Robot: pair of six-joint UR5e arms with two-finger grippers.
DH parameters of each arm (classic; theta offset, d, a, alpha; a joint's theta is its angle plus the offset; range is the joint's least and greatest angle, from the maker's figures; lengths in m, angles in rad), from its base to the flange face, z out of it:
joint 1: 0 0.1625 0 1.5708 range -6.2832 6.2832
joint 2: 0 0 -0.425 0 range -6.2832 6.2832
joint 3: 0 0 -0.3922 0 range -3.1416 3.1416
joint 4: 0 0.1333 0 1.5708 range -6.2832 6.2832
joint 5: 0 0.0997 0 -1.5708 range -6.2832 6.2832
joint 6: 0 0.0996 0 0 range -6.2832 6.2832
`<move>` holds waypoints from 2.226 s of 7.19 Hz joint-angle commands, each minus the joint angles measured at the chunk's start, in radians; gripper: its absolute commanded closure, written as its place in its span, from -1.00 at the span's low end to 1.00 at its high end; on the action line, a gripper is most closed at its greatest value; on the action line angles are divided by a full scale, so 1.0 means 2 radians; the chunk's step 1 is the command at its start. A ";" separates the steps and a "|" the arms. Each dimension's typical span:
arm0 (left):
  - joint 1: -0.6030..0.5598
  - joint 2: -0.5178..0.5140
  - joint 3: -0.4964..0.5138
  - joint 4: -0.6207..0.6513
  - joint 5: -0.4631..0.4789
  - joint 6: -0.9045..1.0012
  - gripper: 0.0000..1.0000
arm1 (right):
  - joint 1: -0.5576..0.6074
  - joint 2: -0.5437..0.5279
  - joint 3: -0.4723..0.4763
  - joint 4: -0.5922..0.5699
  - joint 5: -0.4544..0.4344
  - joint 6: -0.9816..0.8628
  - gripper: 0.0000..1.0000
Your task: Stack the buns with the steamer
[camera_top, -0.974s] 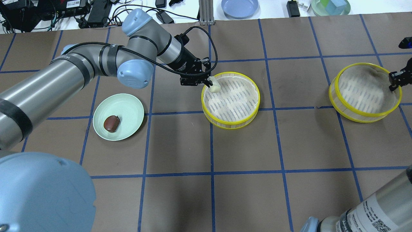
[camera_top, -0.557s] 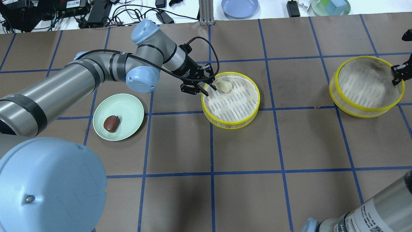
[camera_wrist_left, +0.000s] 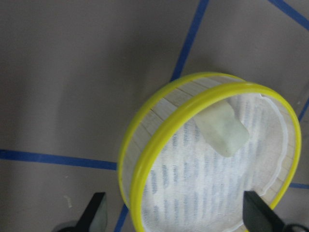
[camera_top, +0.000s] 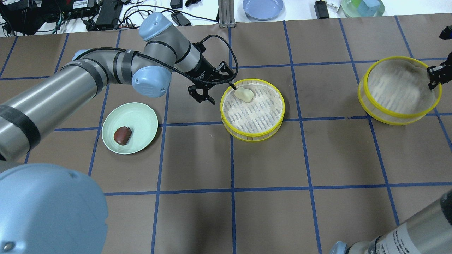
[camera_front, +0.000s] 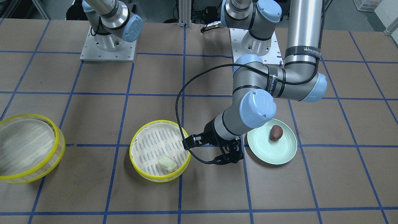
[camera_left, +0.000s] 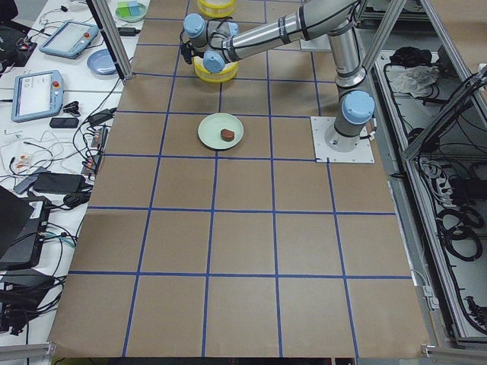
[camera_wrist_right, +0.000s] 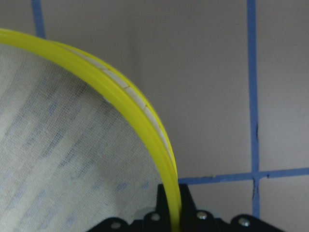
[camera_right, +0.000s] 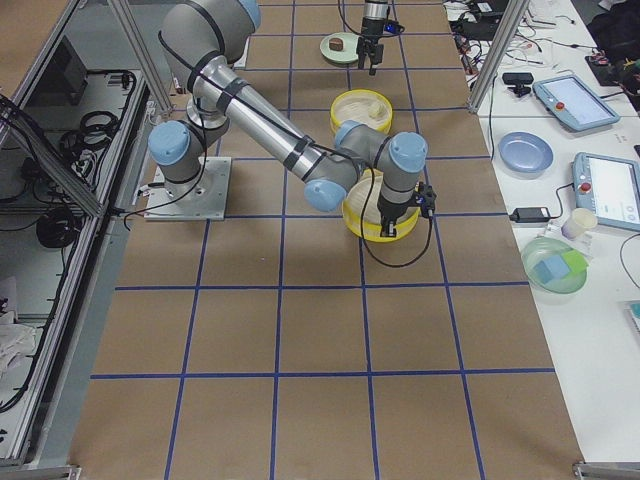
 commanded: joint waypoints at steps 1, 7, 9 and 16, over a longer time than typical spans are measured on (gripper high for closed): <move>0.042 0.048 0.003 -0.052 0.072 0.071 -1.00 | 0.064 -0.041 0.002 0.066 0.003 0.099 1.00; 0.152 0.076 -0.059 -0.129 0.190 0.423 -1.00 | 0.285 -0.051 0.021 0.081 0.010 0.413 1.00; 0.170 0.060 -0.094 -0.103 0.189 0.468 -1.00 | 0.297 -0.051 0.055 0.041 0.029 0.417 1.00; 0.170 -0.021 -0.116 -0.044 0.199 0.521 -0.27 | 0.308 -0.031 0.063 0.017 0.049 0.441 1.00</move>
